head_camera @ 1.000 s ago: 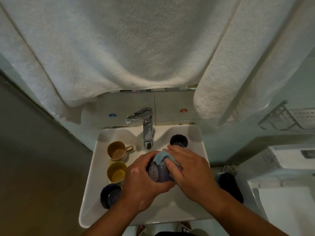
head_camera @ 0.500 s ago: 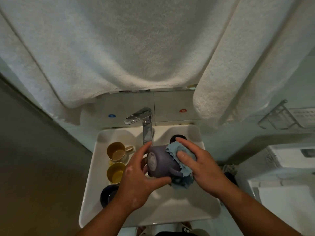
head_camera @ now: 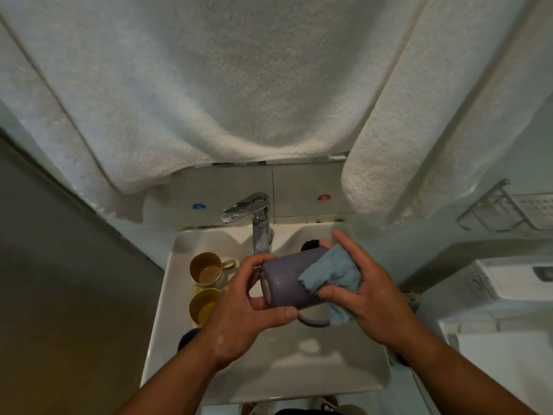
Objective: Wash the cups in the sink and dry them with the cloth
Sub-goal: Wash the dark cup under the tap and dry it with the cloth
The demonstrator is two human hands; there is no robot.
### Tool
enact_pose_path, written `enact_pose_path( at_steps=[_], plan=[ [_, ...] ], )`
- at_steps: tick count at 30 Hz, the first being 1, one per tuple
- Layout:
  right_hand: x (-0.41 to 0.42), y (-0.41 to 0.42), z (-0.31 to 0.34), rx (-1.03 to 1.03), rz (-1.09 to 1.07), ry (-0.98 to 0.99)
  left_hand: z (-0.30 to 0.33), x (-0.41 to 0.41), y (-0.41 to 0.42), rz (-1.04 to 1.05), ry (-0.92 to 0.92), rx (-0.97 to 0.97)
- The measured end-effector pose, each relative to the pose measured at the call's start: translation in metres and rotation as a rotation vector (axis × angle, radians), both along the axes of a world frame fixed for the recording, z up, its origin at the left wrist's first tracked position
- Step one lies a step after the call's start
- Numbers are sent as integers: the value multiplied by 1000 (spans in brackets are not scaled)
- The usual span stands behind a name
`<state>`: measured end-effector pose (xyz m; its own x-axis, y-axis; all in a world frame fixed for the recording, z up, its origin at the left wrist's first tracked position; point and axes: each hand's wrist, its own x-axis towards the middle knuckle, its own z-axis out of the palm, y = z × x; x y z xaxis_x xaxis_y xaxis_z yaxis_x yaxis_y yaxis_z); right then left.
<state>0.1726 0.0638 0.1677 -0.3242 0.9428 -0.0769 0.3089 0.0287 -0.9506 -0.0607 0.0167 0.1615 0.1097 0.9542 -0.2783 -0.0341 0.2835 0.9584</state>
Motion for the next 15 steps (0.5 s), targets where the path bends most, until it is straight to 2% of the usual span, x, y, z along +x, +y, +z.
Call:
enact_pose_path(
  at_steps=[2, 4, 6, 8, 12, 15],
  plan=[
    [2, 4, 1, -30, -72, 13, -3, 1, -1, 4, -9, -8],
    [1, 7, 5, -12, -232, -13, -6, 2, -2, 7, 19, -14],
    [0, 7, 12, 75, -413, -92, -9, 3, -4, 16, 68, -15],
    [-5, 0, 21, 158, -479, -116, -9, 5, -4, 30, 135, -1],
    [-34, -25, 31, 204, -282, -130, -6, 12, -3, 56, 234, 40],
    [-54, -35, 16, 244, -51, -321, 0, 17, -4, 13, 276, 104]
  ],
)
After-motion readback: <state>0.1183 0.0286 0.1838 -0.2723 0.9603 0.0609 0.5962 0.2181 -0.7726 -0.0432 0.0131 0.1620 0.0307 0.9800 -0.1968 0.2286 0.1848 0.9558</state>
